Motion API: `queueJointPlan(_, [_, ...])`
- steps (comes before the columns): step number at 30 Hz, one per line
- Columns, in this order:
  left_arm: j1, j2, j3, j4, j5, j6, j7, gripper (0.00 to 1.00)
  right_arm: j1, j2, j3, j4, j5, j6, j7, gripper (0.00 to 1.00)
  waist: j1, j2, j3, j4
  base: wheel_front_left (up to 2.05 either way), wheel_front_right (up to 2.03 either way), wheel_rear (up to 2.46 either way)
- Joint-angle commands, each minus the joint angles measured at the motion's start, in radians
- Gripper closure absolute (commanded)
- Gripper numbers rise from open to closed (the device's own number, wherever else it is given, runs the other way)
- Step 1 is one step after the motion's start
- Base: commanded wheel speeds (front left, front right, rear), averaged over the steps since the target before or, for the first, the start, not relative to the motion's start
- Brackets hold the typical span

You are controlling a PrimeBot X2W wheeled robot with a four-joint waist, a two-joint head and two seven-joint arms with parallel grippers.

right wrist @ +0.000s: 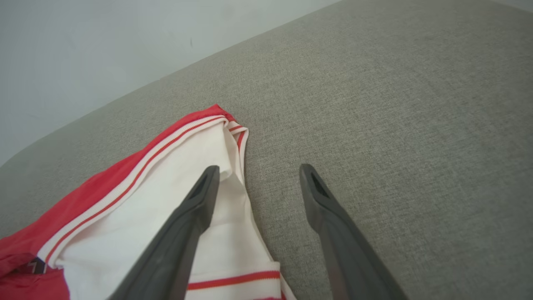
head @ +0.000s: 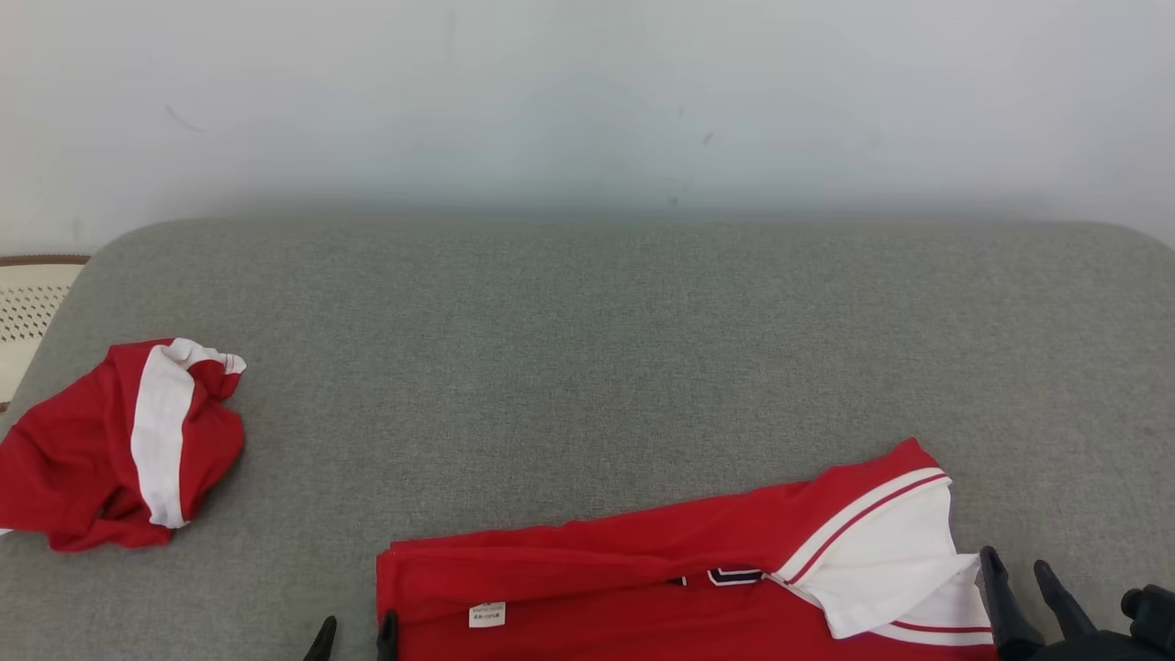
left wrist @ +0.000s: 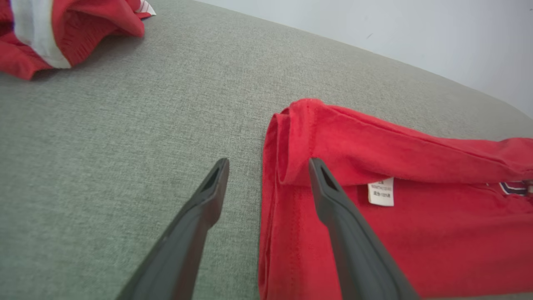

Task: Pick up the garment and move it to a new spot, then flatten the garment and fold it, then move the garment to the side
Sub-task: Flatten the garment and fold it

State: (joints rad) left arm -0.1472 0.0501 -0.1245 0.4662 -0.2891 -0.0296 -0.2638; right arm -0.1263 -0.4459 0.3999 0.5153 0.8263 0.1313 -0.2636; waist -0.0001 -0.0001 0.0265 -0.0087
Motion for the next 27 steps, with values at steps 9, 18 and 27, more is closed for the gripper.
queueJointPlan(9, [0.052, 0.001, 0.003, -0.063, 0.031, 0.026, -0.001, 0.0, -0.053, 0.02, -0.037, 0.007, -0.067, -0.001, -0.001, 0.0, 0.0001, 0.0001, -0.008, 0.03, 0.0, 0.0, 0.0])
queueJointPlan(18, [0.035, 0.001, -0.009, -0.075, 0.022, 0.037, -0.001, 0.0, -0.089, 0.044, 0.013, 0.174, -0.09, -0.001, 0.001, 0.0, 0.0001, 0.0001, 0.008, 0.067, 0.0, 0.0, 0.0])
queueJointPlan(27, [0.033, 0.001, -0.013, -0.089, 0.025, 0.044, -0.001, 0.0, -0.098, 0.058, 0.104, 0.273, -0.044, -0.001, 0.007, 0.0, 0.0001, 0.0001, 0.026, 0.081, 0.0, 0.0, 0.0])
